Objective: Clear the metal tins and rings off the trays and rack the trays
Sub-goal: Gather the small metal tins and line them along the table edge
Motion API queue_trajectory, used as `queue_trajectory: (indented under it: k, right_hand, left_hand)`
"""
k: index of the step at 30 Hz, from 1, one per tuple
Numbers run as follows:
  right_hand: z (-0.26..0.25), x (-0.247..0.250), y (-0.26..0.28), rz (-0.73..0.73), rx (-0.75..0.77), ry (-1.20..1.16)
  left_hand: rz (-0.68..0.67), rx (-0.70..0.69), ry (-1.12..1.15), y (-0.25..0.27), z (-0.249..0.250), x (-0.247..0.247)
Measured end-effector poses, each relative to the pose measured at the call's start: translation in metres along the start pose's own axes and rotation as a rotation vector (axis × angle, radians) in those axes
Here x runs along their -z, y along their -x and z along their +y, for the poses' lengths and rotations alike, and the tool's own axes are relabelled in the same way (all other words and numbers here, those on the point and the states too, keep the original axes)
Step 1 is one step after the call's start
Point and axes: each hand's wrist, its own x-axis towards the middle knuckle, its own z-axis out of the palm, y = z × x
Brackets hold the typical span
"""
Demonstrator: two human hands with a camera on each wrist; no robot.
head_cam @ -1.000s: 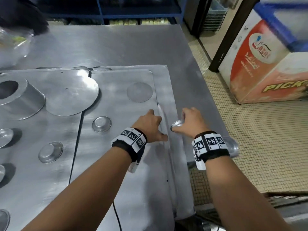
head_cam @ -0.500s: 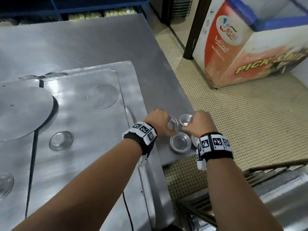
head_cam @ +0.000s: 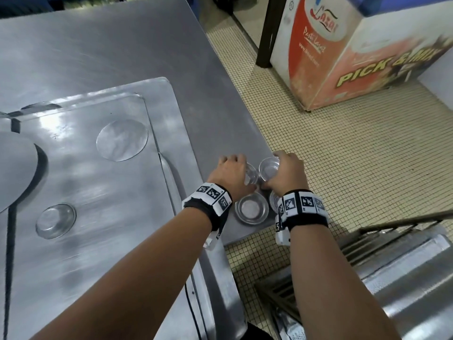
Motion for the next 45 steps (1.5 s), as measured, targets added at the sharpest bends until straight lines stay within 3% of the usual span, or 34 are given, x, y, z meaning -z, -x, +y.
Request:
queue_trajectory:
  k: [10, 14, 17, 24, 30, 38, 45]
  right_hand:
    - [-0.007, 0.005, 0.011, 0.005, 0.037, 0.090]
    - [-0.033, 0.009, 0.020, 0.006, 0.126, 0.150]
    - [-0.062, 0.002, 0.031, -0.060, 0.211, 0.181]
    - [-0.151, -0.044, 0.079, -0.338, 0.398, 0.350]
    - [-0.242, -0.106, 0.130, -0.457, 0.570, 0.410]
    - [-0.332, -0.177, 0.184, -0.395, 0.730, 0.467]
    - [-0.361, -0.216, 0.190, -0.373, 0.702, 0.462]
  left_hand:
    - [0.054, -0.017, 0.003, 0.009, -0.016, 0.001]
    - [0.086, 0.054, 0.001, 0.034, -0.032, 0.021]
    - [0.031, 0.098, -0.018, 0.060, -0.054, 0.037]
    - [-0.139, 0.244, -0.005, 0.153, -0.131, 0.072]
    - [-0.032, 0.459, 0.013, 0.248, -0.224, 0.098]
    - [0.109, 0.780, -0.025, 0.352, -0.322, 0.097]
    - [0.047, 0.902, 0.025, 0.386, -0.354, 0.087]
